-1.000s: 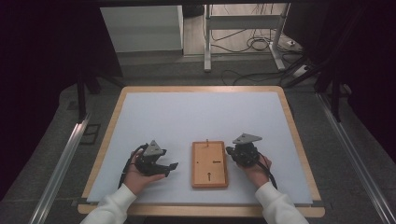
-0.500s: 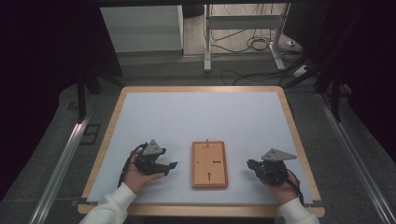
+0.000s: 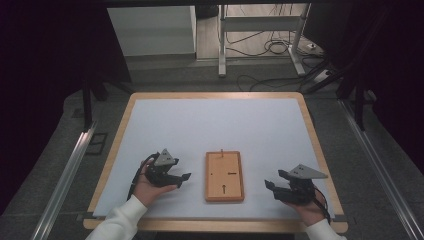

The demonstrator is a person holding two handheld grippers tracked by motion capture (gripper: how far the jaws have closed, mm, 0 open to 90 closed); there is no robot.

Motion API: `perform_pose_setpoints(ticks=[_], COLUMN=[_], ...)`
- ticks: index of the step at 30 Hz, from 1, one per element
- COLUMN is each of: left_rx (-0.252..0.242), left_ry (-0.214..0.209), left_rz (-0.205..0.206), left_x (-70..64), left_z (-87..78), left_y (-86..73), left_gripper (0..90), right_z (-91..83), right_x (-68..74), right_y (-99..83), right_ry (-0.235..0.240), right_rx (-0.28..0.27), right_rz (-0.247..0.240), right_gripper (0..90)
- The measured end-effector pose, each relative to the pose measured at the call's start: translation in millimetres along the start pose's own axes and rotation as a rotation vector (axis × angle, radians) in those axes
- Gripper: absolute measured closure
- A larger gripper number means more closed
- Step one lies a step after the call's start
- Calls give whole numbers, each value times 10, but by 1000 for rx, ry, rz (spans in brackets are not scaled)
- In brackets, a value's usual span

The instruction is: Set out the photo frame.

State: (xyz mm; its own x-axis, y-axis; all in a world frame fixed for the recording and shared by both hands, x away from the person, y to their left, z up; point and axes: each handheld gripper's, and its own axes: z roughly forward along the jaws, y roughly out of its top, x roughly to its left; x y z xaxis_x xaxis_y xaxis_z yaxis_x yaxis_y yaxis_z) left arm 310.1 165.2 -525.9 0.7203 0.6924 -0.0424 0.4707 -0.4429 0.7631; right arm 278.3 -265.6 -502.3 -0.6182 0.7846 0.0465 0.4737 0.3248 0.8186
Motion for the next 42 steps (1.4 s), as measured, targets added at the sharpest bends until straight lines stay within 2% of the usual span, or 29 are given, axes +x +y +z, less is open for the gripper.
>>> perform_pose_setpoints(ticks=[3,4,5,9,13,20,25,28,32,34,37,42], left_rx=[-19,-33,-33,-50,-57,-58,-72,-77,-74,-66,-50,-49], left_ry=[-8,-7,-7,-28,-43,-76,-65,-97,-101,-97,-100,-114], left_rz=[15,40,40,89,102,70,68,46,50,58,46,53], left_x=[-20,-49,-49,-117,-145,-57,-80,-95,-132,-139,-118,-113], left_z=[9,16,16,51,80,98,116,197,300,344,423,548], left_y=[50,90,90,180,221,248,366,477,596,644,692,753], left_gripper=[268,268,268,270,282,280,278,279,289,300,353,354], right_z=[-20,-15,-15,5,20,96,84,14,-44,-29,-8,10], right_x=[-28,-32,-32,-19,-9,-15,13,60,62,52,45,47], right_y=[-12,-11,-11,-5,20,0,0,-38,-30,-33,-46,-28], right_ry=[-7,-7,-7,-2,1,-8,-15,-32,-38,-37,-34,-35], right_rx=[-7,-7,-7,-3,-6,12,8,13,-8,-4,8,5], right_rz=[10,11,11,2,-2,-1,-15,-51,-46,-49,-52,-50], right_gripper=[322,322,322,316,312,293,284,278,277,275,274,274])
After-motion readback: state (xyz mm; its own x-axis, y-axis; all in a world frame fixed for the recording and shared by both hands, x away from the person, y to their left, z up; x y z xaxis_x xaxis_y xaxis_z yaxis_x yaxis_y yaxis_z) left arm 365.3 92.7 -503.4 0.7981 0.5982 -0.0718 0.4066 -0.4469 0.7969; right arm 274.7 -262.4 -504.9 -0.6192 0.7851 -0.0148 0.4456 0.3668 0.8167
